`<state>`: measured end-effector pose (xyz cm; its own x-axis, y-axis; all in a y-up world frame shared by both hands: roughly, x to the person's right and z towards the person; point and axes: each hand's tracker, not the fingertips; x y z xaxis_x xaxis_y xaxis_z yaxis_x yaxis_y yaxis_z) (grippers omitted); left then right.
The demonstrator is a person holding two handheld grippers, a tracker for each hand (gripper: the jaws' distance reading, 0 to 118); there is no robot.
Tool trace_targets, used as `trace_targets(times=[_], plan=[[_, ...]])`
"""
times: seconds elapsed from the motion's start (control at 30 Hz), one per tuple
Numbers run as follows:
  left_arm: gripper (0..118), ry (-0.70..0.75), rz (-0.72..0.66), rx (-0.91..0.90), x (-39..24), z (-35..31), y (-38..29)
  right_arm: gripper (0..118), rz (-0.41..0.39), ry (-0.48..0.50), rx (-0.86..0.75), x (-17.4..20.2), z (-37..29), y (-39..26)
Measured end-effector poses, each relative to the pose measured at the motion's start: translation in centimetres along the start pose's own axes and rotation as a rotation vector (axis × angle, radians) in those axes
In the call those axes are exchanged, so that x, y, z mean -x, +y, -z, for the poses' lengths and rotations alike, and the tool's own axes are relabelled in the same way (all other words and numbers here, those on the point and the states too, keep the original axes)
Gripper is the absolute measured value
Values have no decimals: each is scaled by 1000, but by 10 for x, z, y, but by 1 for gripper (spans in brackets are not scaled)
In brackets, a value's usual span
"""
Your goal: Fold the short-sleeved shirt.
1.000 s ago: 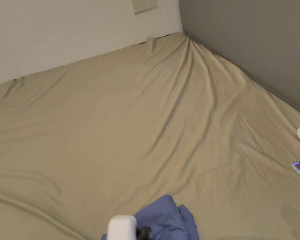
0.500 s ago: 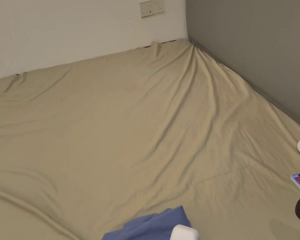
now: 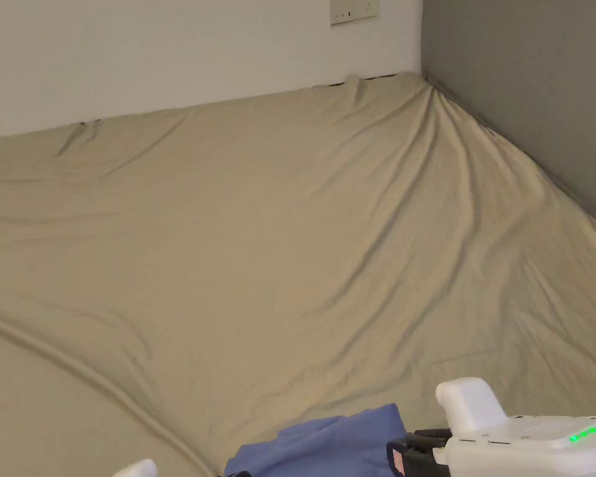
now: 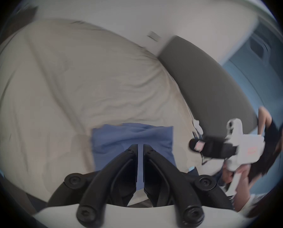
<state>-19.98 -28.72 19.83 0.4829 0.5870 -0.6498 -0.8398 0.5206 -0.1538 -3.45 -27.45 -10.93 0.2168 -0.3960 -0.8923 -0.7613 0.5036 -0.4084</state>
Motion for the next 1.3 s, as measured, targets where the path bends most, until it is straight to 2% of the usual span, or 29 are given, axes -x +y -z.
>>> trace_targets(times=[0.07,0.13,0.2,0.23,0.27,0.3,0.33,0.37,0.5,0.57,0.6,0.63,0.7,0.73,0.77,0.8,0.83,0.87,0.9,0.93,1.03,1.1,1.2,1.3], plan=[[7,20,-63,-13,20,-9,-6,3,-27,-52,113,-11,38,-5],[7,7,-127,-5,38,-13,-11,3,-58,-175,229,-17,70,-7],[8,-32,-187,19,52,-10,-19,3,-49,-168,247,-30,89,-7],[17,-42,-214,29,58,-6,-21,3,-24,-144,228,-34,90,-4],[43,-48,-239,44,64,0,-22,3,14,-114,219,-38,89,1],[79,-64,-264,62,74,10,-23,3,51,-94,236,-43,89,6],[108,-86,-288,91,78,20,-24,3,86,-76,242,-48,87,8],[118,-139,-318,104,82,29,-25,3,113,-56,247,-55,89,8],[118,-310,-450,189,97,75,-30,3,202,35,236,-73,85,6],[118,-306,-525,232,101,99,-34,3,222,62,221,-80,85,2],[118,-348,-556,216,102,102,-36,3,227,66,215,-70,80,1],[118,-466,-576,170,98,103,-32,3,240,83,205,-71,79,-1],[117,-447,-617,272,90,116,-32,3,281,112,190,-75,79,-5],[112,-442,-592,300,84,122,-35,3,315,135,181,-79,79,-6],[89,-403,-534,299,75,125,-36,3,342,156,171,-82,79,-8],[59,-350,-485,318,68,127,-35,3,361,166,166,-84,78,-10],[39,-257,-416,355,58,131,-35,3,371,174,158,-85,77,-13],[37,-148,-356,355,52,133,-37,3,370,172,154,-87,76,-13],[37,-131,-340,355,53,132,-35,3,368,178,151,-86,74,-15],[35,-203,-380,347,52,129,-30,3,353,163,136,-81,71,-16],[28,-201,-395,345,52,117,-19,3,306,139,101,-70,57,-13],[27,-234,-402,324,52,106,-11,3,282,128,65,-62,41,-11],[26,-267,-420,305,58,88,4,3,278,161,-23,-56,15,-3],[25,-303,-478,240,79,59,21,3,257,131,-82,-48,-8,7]])
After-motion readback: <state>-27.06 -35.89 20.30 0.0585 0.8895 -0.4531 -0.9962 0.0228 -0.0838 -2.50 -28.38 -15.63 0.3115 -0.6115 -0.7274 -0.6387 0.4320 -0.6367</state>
